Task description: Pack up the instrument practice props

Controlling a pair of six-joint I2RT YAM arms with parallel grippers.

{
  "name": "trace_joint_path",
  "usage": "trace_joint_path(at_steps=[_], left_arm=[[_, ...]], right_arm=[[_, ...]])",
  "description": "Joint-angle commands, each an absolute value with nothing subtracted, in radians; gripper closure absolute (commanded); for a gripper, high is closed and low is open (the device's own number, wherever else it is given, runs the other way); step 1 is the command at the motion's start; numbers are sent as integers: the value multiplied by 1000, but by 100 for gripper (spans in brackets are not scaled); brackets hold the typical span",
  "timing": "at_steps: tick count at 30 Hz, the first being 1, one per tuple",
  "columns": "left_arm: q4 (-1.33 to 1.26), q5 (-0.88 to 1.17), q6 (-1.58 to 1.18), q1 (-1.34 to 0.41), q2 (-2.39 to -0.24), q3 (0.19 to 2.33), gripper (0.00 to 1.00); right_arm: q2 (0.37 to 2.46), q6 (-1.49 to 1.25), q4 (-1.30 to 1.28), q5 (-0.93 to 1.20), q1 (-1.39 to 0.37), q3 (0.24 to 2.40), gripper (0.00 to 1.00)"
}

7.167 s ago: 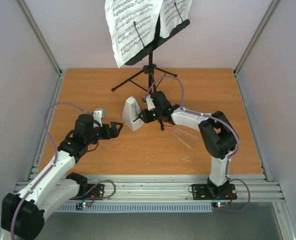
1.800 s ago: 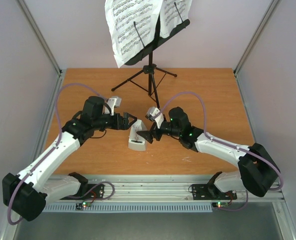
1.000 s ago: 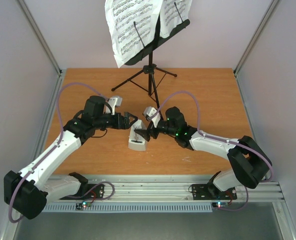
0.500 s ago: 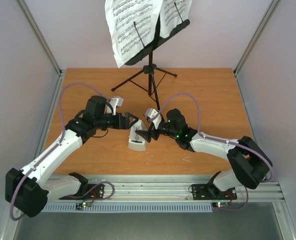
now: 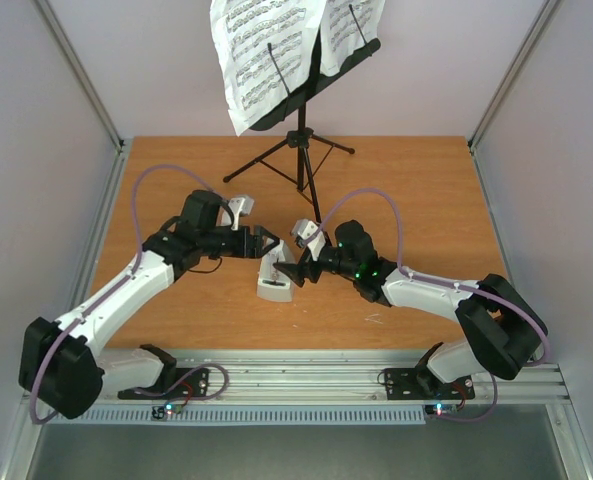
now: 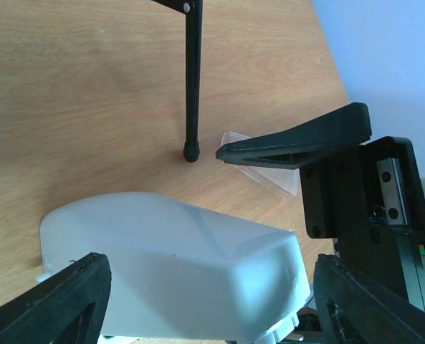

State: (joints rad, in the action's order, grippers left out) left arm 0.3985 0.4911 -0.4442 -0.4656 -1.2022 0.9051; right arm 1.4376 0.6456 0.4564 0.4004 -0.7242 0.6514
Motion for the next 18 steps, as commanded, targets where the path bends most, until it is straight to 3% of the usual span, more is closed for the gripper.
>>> trace_joint_path(at_steps=[1,18], left_arm=[[345,529,-433,-460,-1221,923,22],[316,560,-436,-460,-1244,913,38]], right_arm=[[1423,658,498,397,-730,647,5],[1447,621,532,424,-713,650,8]])
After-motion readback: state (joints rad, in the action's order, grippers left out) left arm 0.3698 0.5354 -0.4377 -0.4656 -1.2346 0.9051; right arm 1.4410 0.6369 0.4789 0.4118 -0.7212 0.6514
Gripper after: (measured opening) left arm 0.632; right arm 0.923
